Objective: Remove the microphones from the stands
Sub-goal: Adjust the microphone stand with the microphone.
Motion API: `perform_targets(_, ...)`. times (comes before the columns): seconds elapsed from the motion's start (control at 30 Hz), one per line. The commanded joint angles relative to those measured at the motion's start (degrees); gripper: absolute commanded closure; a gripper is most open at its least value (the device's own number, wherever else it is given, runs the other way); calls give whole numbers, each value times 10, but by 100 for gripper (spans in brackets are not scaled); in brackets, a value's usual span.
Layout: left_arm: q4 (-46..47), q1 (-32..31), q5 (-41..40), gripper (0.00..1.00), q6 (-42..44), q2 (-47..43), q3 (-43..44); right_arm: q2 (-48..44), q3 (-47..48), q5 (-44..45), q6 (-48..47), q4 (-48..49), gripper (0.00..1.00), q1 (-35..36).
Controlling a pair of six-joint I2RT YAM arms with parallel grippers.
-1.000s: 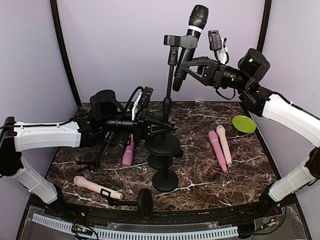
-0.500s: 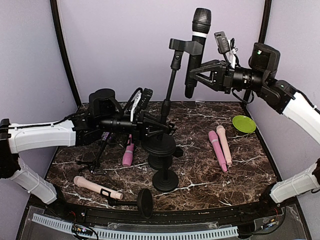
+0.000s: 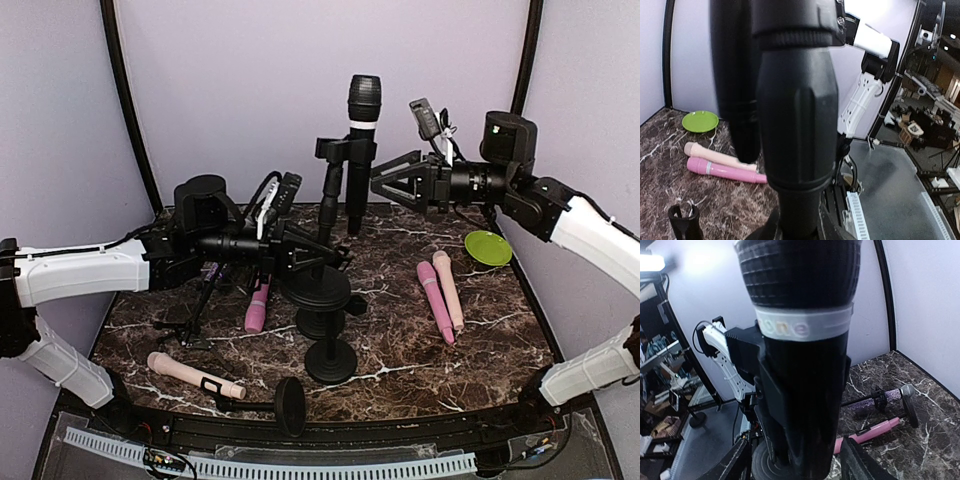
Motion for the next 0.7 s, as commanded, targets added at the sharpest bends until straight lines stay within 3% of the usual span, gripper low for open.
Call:
perform_targets(0.0,76,3,16,100,-5,-22,11,-34,-22,28,21,74,28,-3)
perform_targets(0.27,92,3,35,100,-17,-18,12,-54,-56,45,57,165,7,-6)
perform_targets(0.47,67,2,80,100,-15,-8,43,-7,-32,-1,85,246,1,-9)
perform_targets(0.67,-18,-20,121,100,22,17,101,53,16,-103,141,332,1,-10)
